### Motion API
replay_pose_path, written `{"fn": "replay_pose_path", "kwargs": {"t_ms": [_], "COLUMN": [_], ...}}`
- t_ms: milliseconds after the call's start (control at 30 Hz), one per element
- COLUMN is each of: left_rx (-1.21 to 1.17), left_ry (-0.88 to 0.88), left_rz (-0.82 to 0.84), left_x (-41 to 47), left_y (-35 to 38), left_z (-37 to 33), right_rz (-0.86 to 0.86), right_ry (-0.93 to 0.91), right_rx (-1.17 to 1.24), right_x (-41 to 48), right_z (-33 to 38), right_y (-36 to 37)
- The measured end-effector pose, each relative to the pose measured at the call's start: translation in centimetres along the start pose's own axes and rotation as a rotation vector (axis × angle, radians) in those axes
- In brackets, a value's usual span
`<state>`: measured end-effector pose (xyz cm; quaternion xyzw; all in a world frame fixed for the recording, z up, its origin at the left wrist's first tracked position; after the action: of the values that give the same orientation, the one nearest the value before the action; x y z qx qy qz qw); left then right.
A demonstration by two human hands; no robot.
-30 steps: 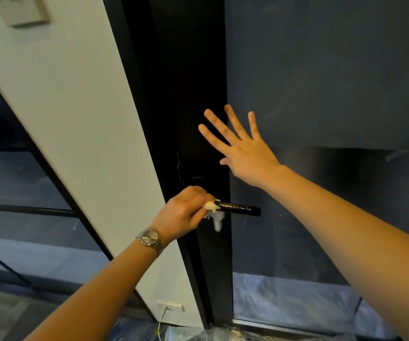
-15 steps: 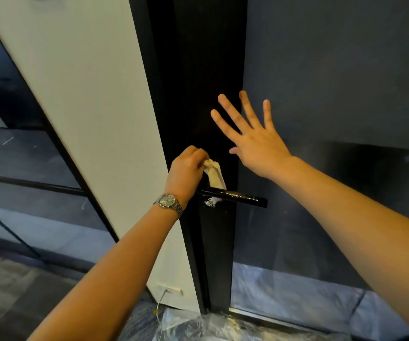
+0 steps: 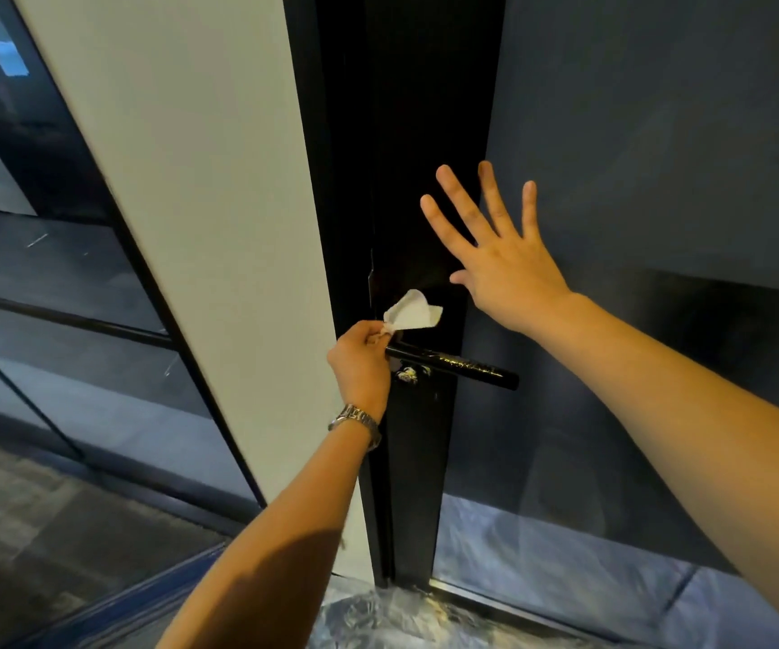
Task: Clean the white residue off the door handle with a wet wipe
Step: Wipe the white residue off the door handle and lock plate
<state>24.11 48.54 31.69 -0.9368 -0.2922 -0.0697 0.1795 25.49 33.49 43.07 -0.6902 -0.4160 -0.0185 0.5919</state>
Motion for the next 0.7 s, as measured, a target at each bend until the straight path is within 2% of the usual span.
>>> {"fn": "replay_pose_path", "kwargs": {"t_ms": [100,233,333,467,567,700], "left_rx": [-0.047,-0.013,-0.211,-0.446,-0.386,-0.097], "left_ry": [-0.109,-0.167,-0.341,-0.462,-0.454,-0.323], "left_rz": [-0.048,0.069,0.104,0.269,0.37,0.584], "left_x": [-1.0,-0.9,-1.0,-2.3,-3.1,-2.8], "left_y": [0.8,1.7,1.6,2.6,2.0,-0.6], "left_z": [0.8,1.5,2.6,2.4,2.2,2.1], "right_rz": [-0.006,-0.002,0.01,0.037,0.065,0.089], "right_ry": [-0.002,-0.004,-0.006,0.014,0.016,0.017], "right_rx": [0.009,0.018,0.032,0.029,0.035,0.102], "right_x": [0.0,0.0,0.0,-0.1,-0.2,-0.4], "right_z": [-0.1,-0.2,-0.2,-0.2,-0.1,-0.3], "right_y": [0.0,0.2,0.2,0.0,-0.1,-0.9]}}
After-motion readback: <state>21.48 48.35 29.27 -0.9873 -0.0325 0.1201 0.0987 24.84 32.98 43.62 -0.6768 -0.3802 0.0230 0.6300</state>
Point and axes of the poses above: each hand's wrist, its own x-axis towards the middle knuckle, its own y-axis out of the palm, z = x × y, the point moved 5 cm from there along x, towards the middle knuckle, and after that the axes turned 6 degrees about x, right-handed, at the moved point
